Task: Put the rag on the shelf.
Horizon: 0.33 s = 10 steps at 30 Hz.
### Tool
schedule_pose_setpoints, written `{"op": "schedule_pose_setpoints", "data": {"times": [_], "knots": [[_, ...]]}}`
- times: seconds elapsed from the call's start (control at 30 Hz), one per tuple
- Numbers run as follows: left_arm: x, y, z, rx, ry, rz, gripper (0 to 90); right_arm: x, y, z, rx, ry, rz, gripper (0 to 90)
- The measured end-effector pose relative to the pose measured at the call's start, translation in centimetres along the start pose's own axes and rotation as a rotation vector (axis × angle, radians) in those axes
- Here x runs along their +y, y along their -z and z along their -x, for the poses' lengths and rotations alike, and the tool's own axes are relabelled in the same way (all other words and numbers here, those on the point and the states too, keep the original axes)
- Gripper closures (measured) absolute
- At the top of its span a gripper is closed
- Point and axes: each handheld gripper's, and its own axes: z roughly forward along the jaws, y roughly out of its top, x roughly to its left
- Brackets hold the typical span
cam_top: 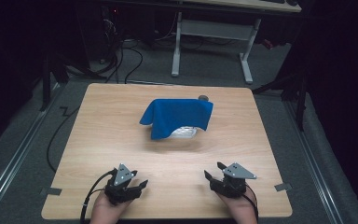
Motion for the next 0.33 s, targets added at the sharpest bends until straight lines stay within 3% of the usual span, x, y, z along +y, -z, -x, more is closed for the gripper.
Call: {"op": "schedule_pose_setpoints", "data": {"times": [0.1, 0.33], "knots": [[0.16, -0.41, 0.04, -0.01, -0.002, -0.006, 43.6, 0.06, -0.46, -0.34, -0.008, 0.051, -0.02, 36.1], [0.1, -0.82, -0.31, -0.021, 0.025, -0.012, 42.6, 0.07, -0.8, 0.05, 0.0, 0.038, -0.014, 35.9]]}}
